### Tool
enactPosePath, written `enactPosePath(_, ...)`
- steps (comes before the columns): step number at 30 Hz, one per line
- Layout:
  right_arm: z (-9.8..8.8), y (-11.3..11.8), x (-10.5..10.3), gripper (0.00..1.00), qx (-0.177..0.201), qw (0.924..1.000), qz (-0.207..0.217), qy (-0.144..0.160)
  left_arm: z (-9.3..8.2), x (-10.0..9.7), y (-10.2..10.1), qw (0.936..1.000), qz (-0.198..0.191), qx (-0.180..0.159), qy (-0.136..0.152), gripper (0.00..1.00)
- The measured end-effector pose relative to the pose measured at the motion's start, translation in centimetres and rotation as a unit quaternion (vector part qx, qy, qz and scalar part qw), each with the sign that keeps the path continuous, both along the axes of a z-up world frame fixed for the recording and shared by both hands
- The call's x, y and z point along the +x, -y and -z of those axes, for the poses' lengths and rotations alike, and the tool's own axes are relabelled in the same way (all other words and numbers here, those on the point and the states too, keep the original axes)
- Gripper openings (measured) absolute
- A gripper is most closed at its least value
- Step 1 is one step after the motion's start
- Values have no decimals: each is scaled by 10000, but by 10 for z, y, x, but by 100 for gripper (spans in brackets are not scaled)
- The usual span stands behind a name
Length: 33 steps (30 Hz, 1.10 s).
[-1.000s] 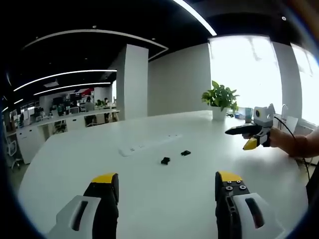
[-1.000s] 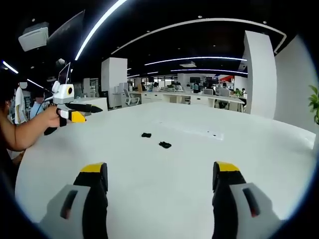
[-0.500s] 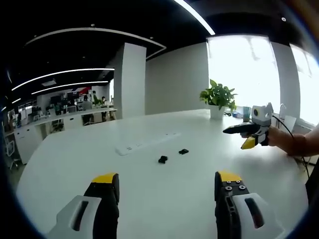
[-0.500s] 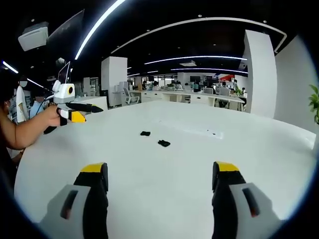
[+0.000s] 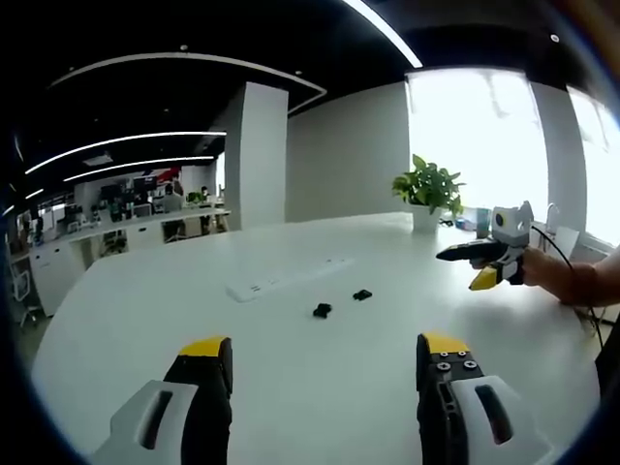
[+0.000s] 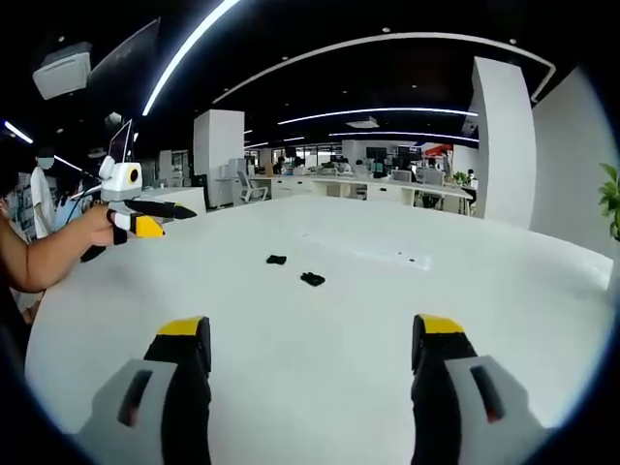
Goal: Snap the two parts of the plastic buckle together until the buckle closes and remains connected.
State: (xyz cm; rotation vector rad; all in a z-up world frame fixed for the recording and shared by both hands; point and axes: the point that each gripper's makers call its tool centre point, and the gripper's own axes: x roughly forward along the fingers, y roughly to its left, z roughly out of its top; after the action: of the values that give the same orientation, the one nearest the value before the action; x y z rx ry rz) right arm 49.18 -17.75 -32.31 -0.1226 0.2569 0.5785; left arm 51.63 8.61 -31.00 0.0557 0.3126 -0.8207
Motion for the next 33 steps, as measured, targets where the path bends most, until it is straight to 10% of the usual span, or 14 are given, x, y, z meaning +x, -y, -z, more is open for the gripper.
enactPosePath(33,4,-3,13,86,-47,10000,-40,-28,3,16,10,9999,7,-94,-119,76)
